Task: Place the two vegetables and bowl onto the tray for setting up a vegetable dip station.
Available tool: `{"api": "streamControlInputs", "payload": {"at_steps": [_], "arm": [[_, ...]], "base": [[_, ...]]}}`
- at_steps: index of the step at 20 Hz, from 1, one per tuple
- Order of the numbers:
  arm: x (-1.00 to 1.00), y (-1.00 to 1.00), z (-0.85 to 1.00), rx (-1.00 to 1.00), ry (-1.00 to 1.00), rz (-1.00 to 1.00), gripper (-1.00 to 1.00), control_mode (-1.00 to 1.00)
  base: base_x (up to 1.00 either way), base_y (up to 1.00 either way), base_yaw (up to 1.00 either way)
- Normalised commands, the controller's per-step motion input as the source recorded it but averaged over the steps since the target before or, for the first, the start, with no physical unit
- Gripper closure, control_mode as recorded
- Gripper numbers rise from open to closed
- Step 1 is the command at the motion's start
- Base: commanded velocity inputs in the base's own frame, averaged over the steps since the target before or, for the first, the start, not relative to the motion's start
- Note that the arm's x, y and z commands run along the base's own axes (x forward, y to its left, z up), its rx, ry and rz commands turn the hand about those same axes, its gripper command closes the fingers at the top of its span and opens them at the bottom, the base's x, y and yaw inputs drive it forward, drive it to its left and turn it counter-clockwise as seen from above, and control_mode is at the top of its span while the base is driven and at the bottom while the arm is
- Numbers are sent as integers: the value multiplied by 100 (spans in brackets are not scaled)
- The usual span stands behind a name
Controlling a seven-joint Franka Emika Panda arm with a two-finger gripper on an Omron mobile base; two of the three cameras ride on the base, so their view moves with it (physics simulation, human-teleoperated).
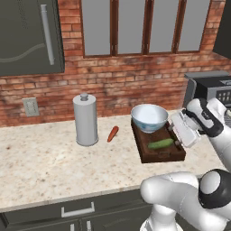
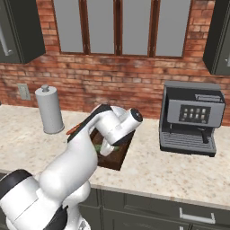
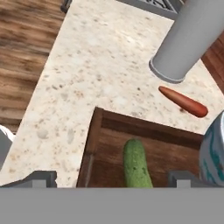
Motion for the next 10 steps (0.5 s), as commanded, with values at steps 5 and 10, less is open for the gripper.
{"api": "streamControlInputs", "payload": {"at_steps": [5,10], "arm": [[-29,35,17,0,0,-37,-100,-100],[-30,32,16,0,0,-40,-100,-100]], "base": [[0,0,0],[0,0,0]]}}
